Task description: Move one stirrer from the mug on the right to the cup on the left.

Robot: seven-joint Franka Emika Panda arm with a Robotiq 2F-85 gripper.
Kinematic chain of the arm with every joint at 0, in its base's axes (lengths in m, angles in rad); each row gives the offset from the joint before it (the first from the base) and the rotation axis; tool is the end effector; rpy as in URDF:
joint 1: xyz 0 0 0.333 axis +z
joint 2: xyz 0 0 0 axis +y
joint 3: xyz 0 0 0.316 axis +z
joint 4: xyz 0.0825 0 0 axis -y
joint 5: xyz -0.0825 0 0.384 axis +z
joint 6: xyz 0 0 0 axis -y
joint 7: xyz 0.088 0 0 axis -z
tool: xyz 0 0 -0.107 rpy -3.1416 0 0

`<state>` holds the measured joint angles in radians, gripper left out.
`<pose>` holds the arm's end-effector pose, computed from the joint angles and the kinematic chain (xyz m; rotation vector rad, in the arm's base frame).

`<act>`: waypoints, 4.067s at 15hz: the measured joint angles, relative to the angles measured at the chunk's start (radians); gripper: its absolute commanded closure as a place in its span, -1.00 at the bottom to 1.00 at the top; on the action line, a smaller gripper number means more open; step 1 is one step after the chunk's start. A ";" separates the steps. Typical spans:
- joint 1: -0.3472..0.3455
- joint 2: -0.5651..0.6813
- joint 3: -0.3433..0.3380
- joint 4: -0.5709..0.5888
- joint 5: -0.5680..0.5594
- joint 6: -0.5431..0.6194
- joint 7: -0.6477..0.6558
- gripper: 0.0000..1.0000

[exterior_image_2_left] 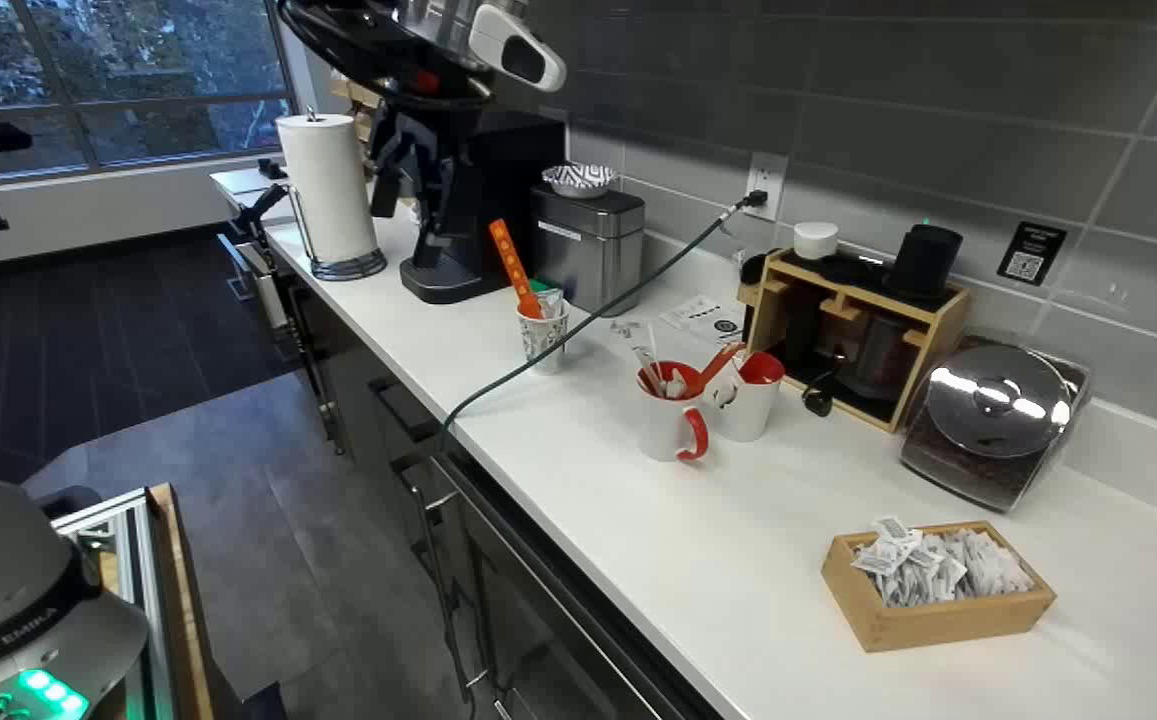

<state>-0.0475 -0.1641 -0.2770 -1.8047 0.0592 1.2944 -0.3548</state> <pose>0.4417 -0.1506 0.5807 -2.8946 -0.0692 0.4362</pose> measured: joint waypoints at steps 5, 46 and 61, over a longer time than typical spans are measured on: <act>-0.020 0.007 0.025 0.000 0.001 0.035 0.002 -1.00; -0.080 0.253 0.121 -0.350 -0.216 1.329 0.573 -0.78; -0.083 0.348 0.090 -0.286 -0.184 1.344 0.627 0.94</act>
<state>-0.1301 0.1837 -0.1872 -2.0911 -0.1245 2.6387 0.2724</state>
